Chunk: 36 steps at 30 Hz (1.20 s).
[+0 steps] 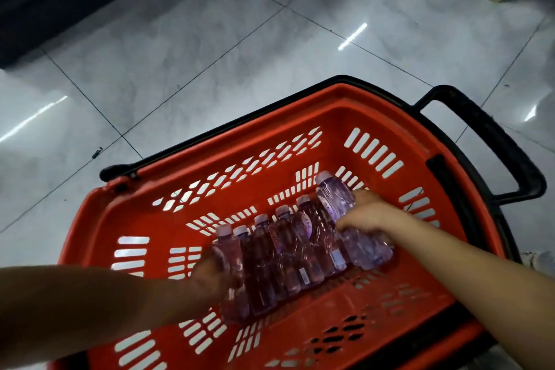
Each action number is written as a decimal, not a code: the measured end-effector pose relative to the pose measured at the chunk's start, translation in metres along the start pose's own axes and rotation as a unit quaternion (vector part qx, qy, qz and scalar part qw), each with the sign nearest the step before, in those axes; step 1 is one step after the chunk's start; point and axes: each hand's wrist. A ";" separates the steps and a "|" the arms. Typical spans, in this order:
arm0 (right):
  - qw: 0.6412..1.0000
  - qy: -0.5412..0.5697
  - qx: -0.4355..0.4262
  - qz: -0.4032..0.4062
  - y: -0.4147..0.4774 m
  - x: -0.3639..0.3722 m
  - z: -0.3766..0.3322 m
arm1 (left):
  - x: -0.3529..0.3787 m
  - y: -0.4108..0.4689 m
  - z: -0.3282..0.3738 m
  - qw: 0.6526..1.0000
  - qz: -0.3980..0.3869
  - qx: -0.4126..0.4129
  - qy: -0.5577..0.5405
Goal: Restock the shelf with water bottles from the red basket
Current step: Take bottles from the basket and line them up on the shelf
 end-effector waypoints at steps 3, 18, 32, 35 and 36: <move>0.982 0.177 -0.041 -0.047 -0.028 -0.011 0.000 | -0.007 -0.019 0.023 0.996 0.010 0.050 -0.072; 0.740 0.635 -0.212 -0.064 -0.261 -0.165 0.013 | -0.099 -0.214 0.275 0.831 -0.163 0.528 -0.071; 0.540 0.565 -0.293 0.551 -0.477 -0.217 0.273 | 0.174 -0.493 0.382 0.613 -0.363 0.689 -0.135; 0.496 0.511 -0.217 0.668 -0.494 -0.205 0.330 | 0.251 -0.536 0.362 0.605 -0.407 0.659 -0.185; 0.476 0.503 -0.198 0.694 -0.497 -0.200 0.346 | 0.274 -0.547 0.354 0.601 -0.419 0.650 -0.199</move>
Point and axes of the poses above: each hand's wrist, its own y-axis towards the middle knuckle, its own x-axis out of the palm, z = x × y, and after that the axes turned 8 degrees about z, right-handed
